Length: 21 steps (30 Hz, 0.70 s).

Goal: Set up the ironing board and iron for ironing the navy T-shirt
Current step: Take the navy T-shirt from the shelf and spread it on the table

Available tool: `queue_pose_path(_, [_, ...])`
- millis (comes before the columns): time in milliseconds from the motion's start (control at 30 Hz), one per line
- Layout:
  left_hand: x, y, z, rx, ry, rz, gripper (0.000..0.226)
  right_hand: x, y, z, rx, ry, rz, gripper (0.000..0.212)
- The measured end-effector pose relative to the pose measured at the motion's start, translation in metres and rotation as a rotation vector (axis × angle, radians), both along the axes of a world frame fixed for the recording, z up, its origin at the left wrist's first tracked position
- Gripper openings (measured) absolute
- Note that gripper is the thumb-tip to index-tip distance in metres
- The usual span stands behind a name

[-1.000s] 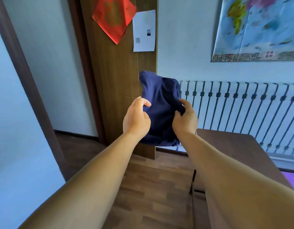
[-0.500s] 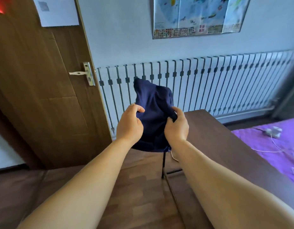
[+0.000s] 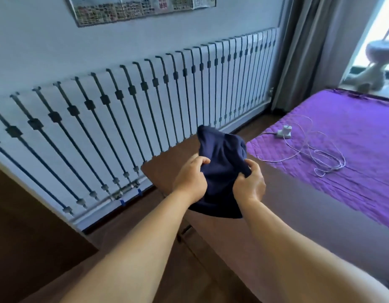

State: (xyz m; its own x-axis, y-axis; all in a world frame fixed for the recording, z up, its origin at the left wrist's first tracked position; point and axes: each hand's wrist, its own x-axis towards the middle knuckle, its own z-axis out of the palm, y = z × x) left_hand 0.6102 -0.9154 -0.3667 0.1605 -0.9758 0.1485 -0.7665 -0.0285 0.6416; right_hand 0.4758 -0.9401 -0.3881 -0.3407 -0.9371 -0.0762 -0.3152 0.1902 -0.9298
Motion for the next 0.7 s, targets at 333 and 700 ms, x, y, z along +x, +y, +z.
queue_pose_path(333, [-0.052,-0.115,-0.048,0.163,0.026,-0.271,0.052,-0.057,-0.072,-0.047,0.130,0.102,-0.292,0.040])
queue_pose_path(700, [-0.117,-0.165,-0.106,0.363,-0.003,-0.704,0.052,-0.111,-0.068,-0.078,0.251,0.218,-0.651,0.039])
